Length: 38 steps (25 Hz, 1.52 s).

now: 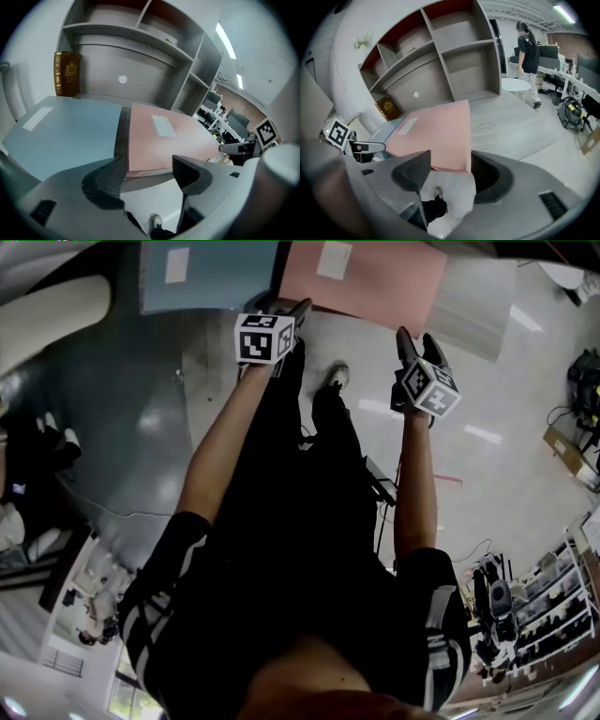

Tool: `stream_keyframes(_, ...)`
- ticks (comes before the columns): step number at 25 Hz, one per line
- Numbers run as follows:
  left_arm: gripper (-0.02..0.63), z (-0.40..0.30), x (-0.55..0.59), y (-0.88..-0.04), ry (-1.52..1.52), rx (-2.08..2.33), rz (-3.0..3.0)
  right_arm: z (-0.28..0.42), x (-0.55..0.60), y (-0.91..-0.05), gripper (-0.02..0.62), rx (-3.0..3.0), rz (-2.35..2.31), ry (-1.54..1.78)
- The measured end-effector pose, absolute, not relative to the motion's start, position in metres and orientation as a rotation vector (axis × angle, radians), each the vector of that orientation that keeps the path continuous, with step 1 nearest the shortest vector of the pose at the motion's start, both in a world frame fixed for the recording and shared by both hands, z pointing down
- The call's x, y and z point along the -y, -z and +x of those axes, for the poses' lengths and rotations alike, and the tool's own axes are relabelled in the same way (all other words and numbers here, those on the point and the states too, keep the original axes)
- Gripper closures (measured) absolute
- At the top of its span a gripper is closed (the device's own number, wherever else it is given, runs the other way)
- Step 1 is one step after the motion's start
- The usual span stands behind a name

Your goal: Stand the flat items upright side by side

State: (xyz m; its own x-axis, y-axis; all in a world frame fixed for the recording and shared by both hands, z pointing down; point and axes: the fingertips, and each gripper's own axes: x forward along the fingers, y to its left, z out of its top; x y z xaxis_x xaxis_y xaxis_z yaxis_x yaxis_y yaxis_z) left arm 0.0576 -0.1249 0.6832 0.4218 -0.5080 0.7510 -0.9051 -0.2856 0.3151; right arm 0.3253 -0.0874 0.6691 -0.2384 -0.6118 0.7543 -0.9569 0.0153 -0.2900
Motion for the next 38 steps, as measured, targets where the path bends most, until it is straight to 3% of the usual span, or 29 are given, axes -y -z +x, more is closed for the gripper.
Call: stream_keyframes(38,0.296,0.07,0.052,-0.688,-0.638,1.175,1.941,0.329,0.045,-0.681,0.288,1.914,1.461,-1.017)
